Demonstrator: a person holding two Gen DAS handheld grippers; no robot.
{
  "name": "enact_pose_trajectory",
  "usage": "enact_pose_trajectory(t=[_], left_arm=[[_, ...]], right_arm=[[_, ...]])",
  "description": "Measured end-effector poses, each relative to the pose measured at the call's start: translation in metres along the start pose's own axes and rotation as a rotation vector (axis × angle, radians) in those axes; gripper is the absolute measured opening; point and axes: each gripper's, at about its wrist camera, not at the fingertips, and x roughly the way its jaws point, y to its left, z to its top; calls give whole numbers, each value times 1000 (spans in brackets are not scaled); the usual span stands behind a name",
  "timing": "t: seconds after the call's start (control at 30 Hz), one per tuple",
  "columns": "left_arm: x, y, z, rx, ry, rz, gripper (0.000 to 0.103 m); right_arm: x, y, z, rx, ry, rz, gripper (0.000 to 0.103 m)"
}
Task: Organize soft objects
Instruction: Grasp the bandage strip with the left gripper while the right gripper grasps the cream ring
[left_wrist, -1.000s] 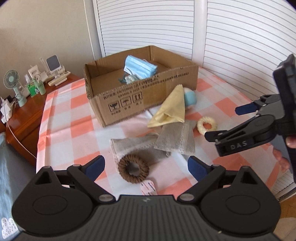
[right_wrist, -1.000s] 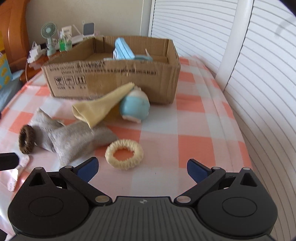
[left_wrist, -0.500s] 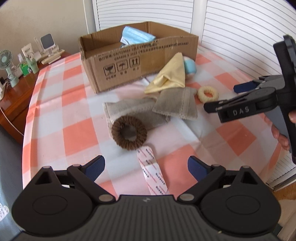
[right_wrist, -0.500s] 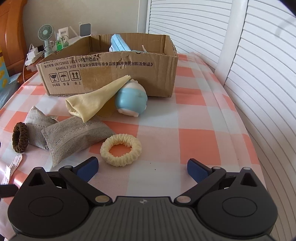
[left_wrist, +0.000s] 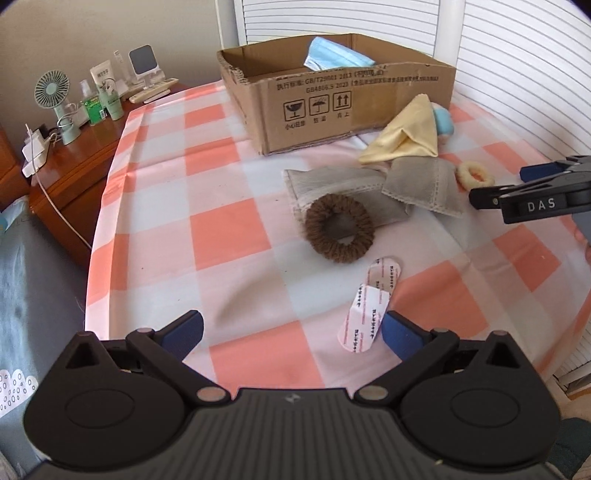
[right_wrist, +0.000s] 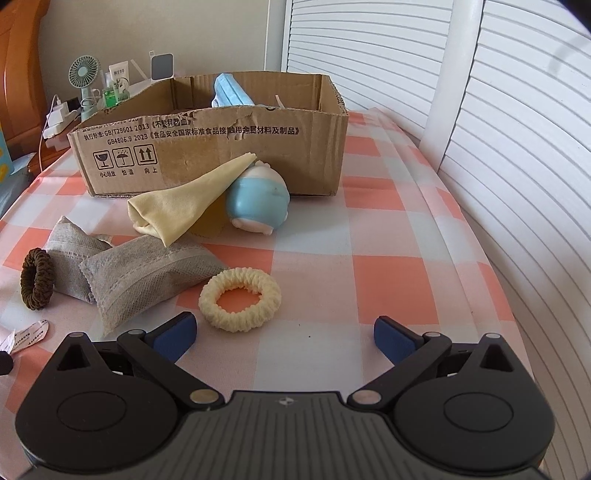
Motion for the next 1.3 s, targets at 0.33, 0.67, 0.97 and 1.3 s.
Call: enact_pose_trajectory(t=[0.33, 0.67, 0.97, 1.3], left_arm=[[0, -23, 3, 144, -42, -70, 101], [-3, -27, 13, 217, -18, -232, 40], [-5, -25, 14, 215, -24, -245, 19], [-4, -25, 16, 210, -17, -240, 19]], right_arm=[[-3, -3, -4, -18, -18, 17, 103], [-4, -4, -6, -26, -21, 24, 103], [-1, -7, -6, -66, -52, 65, 103], [-1, -2, 4, -131, -79, 142, 71]])
